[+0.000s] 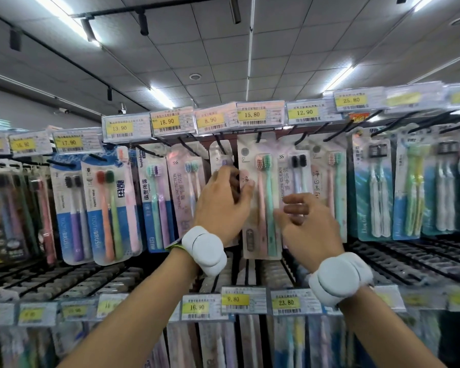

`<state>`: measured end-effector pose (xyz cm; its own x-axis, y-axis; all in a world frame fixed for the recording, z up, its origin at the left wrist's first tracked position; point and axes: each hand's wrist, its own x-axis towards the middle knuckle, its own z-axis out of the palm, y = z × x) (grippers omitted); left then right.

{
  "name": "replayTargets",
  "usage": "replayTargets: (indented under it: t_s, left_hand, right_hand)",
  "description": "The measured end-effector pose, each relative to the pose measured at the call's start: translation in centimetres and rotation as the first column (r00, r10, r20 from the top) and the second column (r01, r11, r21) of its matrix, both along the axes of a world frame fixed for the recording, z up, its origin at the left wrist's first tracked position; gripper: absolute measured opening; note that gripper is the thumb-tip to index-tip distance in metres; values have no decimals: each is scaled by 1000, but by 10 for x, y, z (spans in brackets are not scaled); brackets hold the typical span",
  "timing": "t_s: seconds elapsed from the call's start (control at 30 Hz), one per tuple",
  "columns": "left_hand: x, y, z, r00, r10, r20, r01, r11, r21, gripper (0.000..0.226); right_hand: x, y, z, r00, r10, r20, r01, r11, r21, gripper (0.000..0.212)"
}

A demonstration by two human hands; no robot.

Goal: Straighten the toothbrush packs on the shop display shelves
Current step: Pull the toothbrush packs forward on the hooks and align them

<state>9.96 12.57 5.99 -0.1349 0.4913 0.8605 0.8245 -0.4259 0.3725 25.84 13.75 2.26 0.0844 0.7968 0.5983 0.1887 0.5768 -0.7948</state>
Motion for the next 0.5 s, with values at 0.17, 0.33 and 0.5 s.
replayTargets:
  t_s: [0.17,0.33,0.5]
  left_hand:
    - [-2,7,3,997,51,51,-49,998,-26,26]
    - [-9,6,12,982,182,49,-183,982,35,19]
    - [-5,1,12,981,187,56,-190,980,54,24]
  right_hand:
    - [-16,9,-8,996,13,90,-12,1000,-14,15]
    - [-37,8,-13,975,129,180,-124,992,-38,11]
    - [-38,9,-13,967,204,154,-197,978,-62,10]
